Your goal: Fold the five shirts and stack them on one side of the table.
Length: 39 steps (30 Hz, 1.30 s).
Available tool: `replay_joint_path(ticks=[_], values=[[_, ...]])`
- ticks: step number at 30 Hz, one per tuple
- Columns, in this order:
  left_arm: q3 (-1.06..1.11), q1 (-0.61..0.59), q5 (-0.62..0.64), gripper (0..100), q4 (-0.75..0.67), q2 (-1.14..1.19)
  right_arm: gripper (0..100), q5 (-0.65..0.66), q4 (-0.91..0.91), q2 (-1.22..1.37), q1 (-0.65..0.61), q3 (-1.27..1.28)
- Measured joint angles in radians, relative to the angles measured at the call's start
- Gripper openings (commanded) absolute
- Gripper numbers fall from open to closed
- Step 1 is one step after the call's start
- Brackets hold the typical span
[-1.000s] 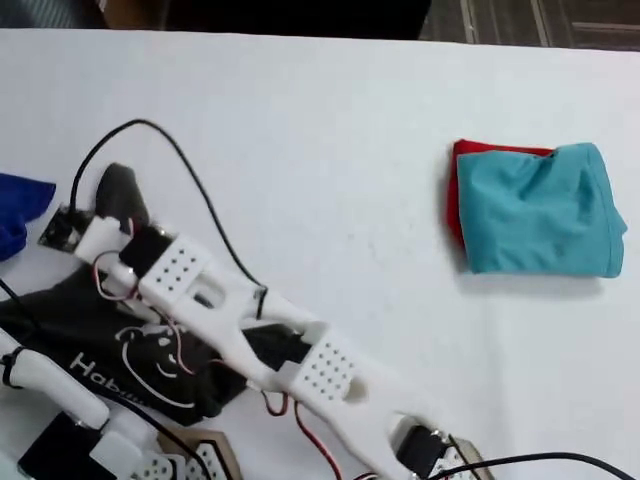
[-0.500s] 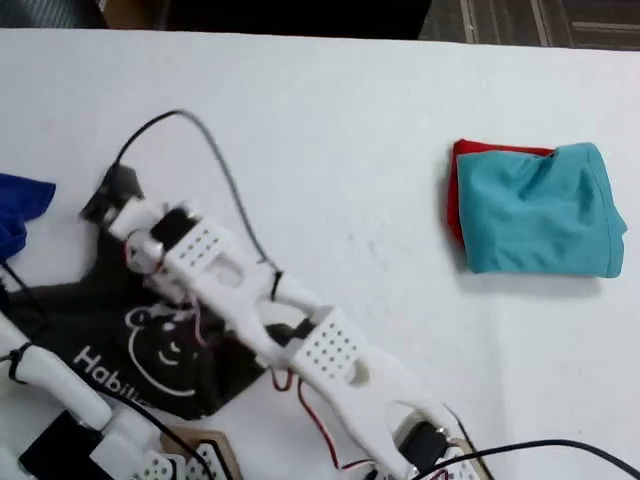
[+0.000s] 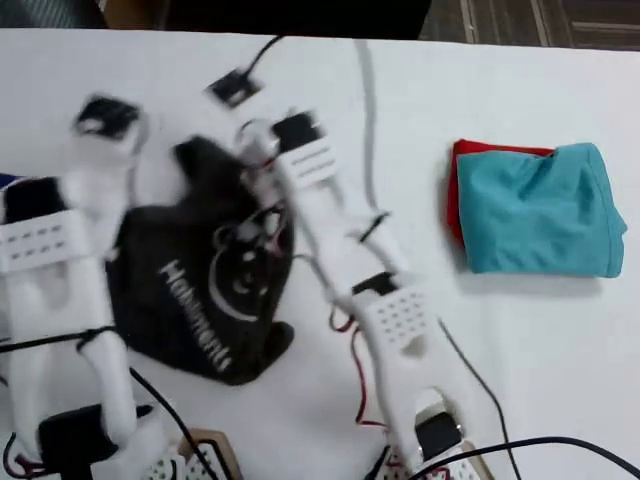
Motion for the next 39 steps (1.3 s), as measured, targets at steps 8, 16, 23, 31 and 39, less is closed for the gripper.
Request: replay_joint_path(ticks=[8, 16, 23, 31, 39], values=[[-0.178, 0.184, 0.029, 3, 0.094, 0.002, 2.0, 0.000, 0.104, -0.276, 0.170, 0.160], [-0.112, 0.160, 0.026, 3, 0.224, 0.000, 2.0, 0.000, 0.101, -0.743, 0.173, 0.712], [0.117, 0.048, -0.173, 3, 0.227, 0.000, 2.0, 0.000, -0.077, -1.074, 0.170, 1.338], [0.397, 0.034, -0.221, 4, -0.011, 0.000, 4.0, 0.175, -0.296, -1.189, 0.086, 1.731], [0.488, 0.017, -0.221, 20, -0.141, 0.000, 38.2, 0.281, -0.209, -1.237, 0.086, 1.702]])
